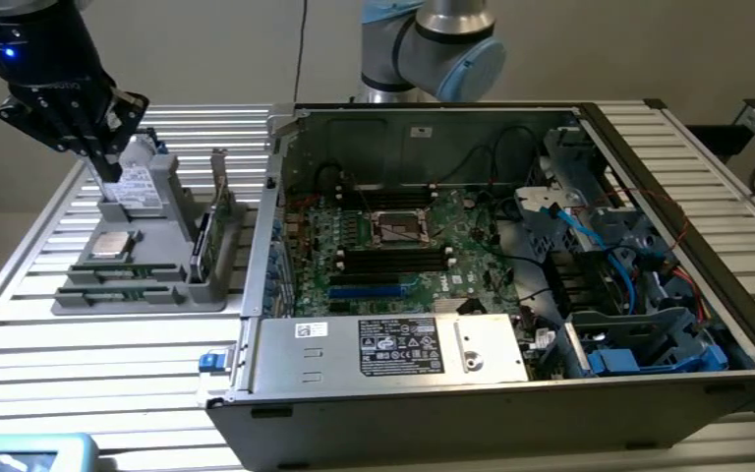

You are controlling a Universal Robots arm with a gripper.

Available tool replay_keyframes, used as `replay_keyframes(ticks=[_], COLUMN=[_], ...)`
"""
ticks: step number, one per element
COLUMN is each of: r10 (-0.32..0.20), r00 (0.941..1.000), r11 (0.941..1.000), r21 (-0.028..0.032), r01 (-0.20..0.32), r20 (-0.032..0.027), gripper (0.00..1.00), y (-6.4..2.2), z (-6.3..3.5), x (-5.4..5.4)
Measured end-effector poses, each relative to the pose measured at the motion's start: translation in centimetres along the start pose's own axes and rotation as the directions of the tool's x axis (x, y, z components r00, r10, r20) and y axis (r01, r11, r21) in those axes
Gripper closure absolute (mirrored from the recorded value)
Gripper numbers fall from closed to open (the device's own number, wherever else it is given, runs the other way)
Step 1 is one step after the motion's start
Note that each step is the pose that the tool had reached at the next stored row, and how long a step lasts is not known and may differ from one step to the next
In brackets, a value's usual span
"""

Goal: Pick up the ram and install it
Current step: 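Reach for the ram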

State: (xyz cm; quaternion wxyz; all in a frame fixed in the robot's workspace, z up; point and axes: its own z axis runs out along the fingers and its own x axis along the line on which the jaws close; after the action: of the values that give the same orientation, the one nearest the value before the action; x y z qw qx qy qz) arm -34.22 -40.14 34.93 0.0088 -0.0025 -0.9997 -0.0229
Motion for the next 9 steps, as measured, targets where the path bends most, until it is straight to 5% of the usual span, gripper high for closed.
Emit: replay_keyframes(ticks=[9], r10=[-0.012], r00=[0.9999], r11=[0.9999], r21=[0.0088], r01=[0.012], r20=[-0.0007], gripper=[0.89], y=[-0.03], z=[0.47], x=[2.2])
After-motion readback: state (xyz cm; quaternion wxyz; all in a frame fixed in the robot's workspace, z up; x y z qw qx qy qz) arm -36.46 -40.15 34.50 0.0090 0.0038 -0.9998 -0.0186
